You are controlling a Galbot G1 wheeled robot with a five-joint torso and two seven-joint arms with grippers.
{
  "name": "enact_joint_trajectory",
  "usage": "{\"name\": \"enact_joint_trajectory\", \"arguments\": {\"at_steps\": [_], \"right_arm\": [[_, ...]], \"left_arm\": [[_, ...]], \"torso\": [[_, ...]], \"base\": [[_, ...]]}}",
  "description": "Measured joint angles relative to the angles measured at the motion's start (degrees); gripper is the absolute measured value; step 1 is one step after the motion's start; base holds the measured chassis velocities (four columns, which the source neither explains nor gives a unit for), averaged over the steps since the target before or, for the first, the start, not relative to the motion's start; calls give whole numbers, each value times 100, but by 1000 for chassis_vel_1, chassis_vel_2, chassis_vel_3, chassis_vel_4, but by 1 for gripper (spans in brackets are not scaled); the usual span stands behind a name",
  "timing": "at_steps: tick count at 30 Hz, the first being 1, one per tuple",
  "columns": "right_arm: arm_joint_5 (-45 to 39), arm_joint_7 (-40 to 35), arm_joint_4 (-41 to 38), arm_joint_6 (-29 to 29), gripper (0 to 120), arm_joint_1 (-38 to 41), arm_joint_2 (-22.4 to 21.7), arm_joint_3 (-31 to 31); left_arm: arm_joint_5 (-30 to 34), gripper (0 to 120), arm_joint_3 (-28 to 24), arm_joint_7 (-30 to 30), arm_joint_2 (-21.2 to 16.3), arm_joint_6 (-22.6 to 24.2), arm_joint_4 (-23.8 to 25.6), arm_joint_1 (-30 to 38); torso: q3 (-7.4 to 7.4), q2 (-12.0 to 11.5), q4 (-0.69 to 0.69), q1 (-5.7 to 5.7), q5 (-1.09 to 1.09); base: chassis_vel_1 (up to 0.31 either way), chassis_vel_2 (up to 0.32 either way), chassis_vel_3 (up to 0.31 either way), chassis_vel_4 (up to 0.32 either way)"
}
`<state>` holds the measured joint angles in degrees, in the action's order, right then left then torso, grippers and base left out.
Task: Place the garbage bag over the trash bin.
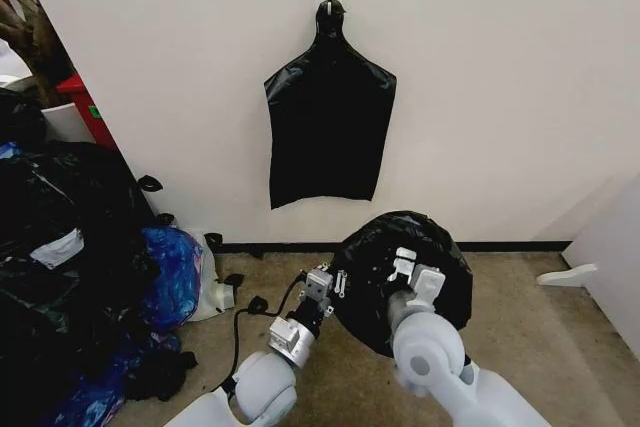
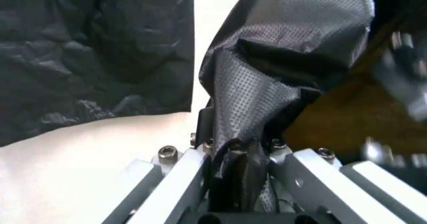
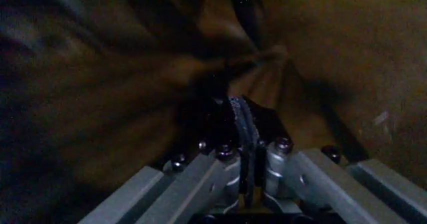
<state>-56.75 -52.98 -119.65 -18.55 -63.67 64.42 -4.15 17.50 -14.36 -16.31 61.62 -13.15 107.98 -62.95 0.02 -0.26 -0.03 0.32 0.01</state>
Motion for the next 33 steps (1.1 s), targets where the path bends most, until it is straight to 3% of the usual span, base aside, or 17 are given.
{"name": "enact_joint_trajectory", "arguments": {"at_steps": [9,19,33], "right_arm": [[19,24,-88,-142,0,-232,-103,-34],[-536,-65,-432,-157,0,265,-283,146],[-412,-2,848,-155,0,828,-61,226]], "left_arm": [[360,2,274,-166,95,147,143,81],[250,2,162,-99,103,161,120,60],[-36,2,31,129,-66,82,432,-52]], "torso": [[0,0,-1,0,0],[0,0,0,0,0],[0,0,0,0,0]], "base": [[0,0,0,0],[0,0,0,0],[0,0,0,0]]}}
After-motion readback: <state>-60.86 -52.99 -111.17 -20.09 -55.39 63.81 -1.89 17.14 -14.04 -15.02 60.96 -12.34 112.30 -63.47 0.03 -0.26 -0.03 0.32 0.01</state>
